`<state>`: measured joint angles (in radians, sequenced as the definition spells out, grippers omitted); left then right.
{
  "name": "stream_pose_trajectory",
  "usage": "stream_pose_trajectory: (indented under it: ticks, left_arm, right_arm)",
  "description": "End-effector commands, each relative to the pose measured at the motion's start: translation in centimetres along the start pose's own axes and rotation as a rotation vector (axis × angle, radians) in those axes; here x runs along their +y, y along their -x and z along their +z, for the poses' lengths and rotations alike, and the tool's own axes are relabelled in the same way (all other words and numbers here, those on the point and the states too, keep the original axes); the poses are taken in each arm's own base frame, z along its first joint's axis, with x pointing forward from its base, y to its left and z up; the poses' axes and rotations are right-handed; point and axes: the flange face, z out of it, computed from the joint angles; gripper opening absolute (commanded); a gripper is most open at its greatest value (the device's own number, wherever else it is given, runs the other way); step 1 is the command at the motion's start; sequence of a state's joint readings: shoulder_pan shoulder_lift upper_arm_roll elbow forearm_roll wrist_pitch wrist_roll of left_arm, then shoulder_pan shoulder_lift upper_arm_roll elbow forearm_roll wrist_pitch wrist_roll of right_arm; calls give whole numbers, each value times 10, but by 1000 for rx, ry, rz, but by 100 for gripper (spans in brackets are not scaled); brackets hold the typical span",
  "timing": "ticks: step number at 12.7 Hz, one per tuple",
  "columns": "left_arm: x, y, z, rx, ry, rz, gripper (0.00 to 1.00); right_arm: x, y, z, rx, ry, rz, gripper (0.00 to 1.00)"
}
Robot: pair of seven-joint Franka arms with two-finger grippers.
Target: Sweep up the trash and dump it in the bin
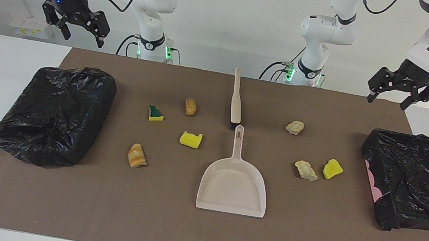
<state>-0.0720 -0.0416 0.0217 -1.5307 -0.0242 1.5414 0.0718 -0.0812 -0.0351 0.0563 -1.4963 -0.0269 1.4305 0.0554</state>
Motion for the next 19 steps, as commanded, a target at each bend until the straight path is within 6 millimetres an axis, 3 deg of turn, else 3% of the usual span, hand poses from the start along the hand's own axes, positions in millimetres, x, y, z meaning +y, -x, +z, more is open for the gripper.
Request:
stream_pose_trajectory:
  ticks: [1,12,13,17,19]
  left_arm:
    - [-1,11,-1,-7,-11,-15,100]
    - [12,9,1,-5,-1,2,100]
    - [13,9,1,-5,1,4,100]
    - [21,11,1,-7,4,19,100]
    - [30,11,1,-7,5,36,100]
  right_arm:
    - [-2,8,1,-16,-11,-2,100]
    - [-10,11,3,-19,-12,-33,100]
    - [-24,11,2,-13,-42,-56,100]
    - [-44,5,8,-19,-50,-89,100]
    - [-72,-4,26,-52,-42,-133,100]
